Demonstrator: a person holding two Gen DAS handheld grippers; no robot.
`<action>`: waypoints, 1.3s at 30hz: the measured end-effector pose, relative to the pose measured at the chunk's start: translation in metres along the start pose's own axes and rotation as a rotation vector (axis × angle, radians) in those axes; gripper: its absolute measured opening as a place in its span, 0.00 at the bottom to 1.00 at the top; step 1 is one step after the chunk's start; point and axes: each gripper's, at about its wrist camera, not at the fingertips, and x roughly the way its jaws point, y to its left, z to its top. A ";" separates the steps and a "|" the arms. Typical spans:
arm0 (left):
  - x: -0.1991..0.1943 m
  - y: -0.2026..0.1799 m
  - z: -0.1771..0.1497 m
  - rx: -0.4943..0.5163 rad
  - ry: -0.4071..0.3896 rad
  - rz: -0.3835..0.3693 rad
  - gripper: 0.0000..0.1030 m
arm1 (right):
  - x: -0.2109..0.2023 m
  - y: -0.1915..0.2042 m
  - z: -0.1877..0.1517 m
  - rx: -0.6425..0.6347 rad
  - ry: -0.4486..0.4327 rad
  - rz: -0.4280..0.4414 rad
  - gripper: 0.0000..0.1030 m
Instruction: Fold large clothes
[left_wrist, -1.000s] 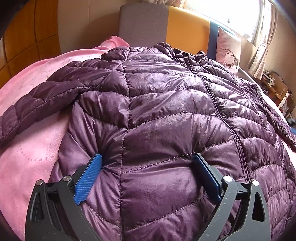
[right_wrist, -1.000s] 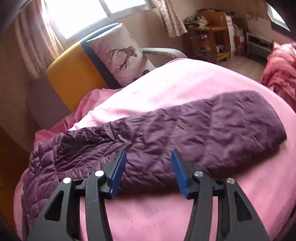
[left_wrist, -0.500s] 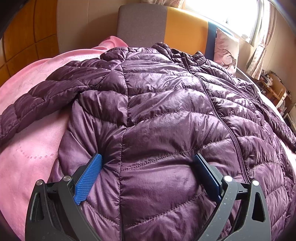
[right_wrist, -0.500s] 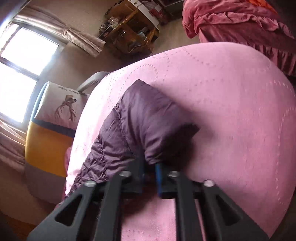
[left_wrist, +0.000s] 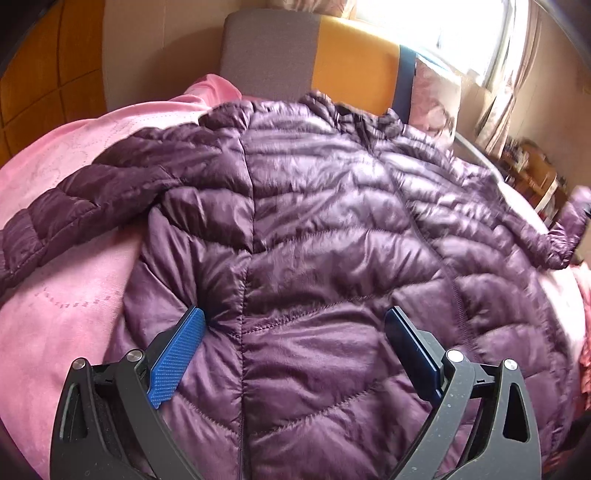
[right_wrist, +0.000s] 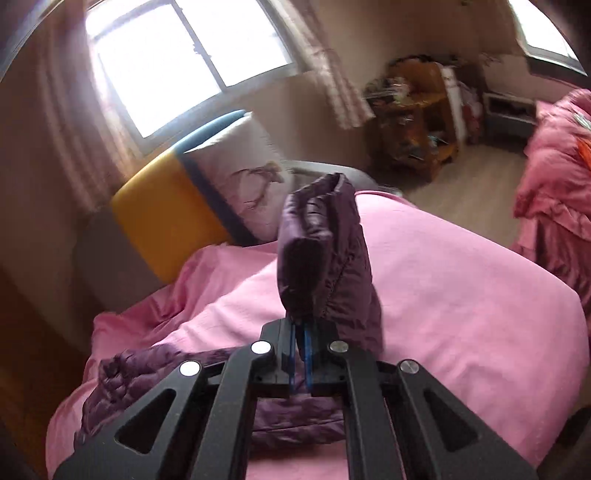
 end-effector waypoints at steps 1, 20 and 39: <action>-0.007 0.002 0.002 -0.012 -0.020 -0.012 0.94 | 0.003 0.033 -0.005 -0.059 0.016 0.047 0.03; -0.027 0.046 0.043 -0.172 -0.066 -0.200 0.86 | 0.072 0.347 -0.234 -0.375 0.477 0.637 0.60; 0.106 0.010 0.133 -0.224 0.113 -0.190 0.13 | 0.101 0.094 -0.226 0.351 0.474 0.507 0.89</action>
